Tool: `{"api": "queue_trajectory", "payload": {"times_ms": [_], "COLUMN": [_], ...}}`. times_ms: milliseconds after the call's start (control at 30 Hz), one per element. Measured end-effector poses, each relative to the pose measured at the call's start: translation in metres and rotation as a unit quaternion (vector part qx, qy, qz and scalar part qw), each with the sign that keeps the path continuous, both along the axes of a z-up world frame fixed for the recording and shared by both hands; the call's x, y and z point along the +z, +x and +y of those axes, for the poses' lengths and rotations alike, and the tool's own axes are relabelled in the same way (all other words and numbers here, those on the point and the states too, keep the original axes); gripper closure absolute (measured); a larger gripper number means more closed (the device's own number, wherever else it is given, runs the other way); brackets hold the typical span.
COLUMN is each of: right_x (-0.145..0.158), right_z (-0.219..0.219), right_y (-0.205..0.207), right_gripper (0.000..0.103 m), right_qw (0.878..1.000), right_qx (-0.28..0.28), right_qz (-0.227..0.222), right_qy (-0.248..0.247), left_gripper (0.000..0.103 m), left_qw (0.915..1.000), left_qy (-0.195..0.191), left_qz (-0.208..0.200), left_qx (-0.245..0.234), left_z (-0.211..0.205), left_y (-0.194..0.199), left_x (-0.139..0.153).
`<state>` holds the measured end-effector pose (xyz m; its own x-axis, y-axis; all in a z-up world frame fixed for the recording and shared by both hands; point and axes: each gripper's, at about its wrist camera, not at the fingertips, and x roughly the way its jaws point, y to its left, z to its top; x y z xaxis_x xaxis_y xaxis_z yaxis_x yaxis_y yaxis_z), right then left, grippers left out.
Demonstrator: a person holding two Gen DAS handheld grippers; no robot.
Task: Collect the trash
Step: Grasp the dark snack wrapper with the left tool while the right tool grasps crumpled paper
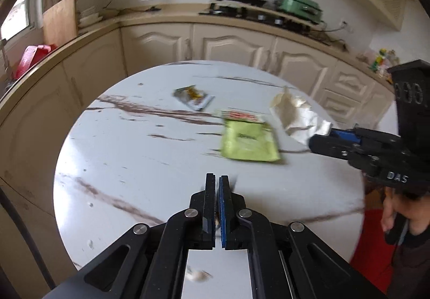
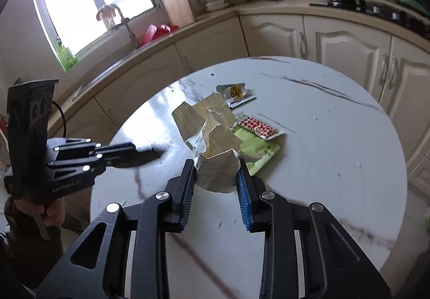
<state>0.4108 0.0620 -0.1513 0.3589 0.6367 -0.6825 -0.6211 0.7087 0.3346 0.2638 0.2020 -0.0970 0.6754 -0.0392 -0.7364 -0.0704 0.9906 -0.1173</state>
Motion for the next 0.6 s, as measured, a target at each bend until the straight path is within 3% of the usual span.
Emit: {"api": "queue_trajectory", "payload": {"times_ms": [100,200,267,300,400,467,600], "right_x": [-0.002,-0.006,-0.009,-0.011,-0.02,-0.025,-0.03], "right_z": [-0.016,-0.029,-0.035,-0.036,-0.039,-0.043,-0.046], "right_y": [-0.014,-0.027,-0.034,-0.037,-0.046,-0.051,-0.057], "right_gripper": [0.074,0.074,0.074,0.074,0.074,0.074,0.074], "right_qw": [1.0,1.0,1.0,1.0,0.999,0.999,0.998], "right_qx": [-0.011,-0.018,-0.024,-0.025,-0.027,-0.029,-0.035], "right_qz": [0.007,0.013,0.013,0.016,0.025,0.029,0.034], "right_qy": [0.001,0.002,0.005,0.007,0.009,0.018,0.029], "left_gripper": [0.103,0.092,0.062,0.056,0.053,0.044,0.046], "left_qw": [0.9999,0.9993,0.9986,0.9986,0.999,0.9981,0.9947], "left_qy": [0.013,0.037,0.049,0.047,0.039,0.043,0.075], "left_qz": [-0.004,0.002,0.018,0.019,0.02,0.03,0.056], "left_qx": [-0.007,0.008,0.013,0.017,0.0,-0.031,-0.042], "left_z": [-0.017,-0.024,-0.024,-0.024,-0.03,-0.039,-0.054], "left_y": [-0.014,-0.023,-0.026,-0.029,-0.036,-0.039,-0.039], "left_x": [-0.001,-0.01,-0.018,-0.02,-0.025,-0.03,-0.05]}}
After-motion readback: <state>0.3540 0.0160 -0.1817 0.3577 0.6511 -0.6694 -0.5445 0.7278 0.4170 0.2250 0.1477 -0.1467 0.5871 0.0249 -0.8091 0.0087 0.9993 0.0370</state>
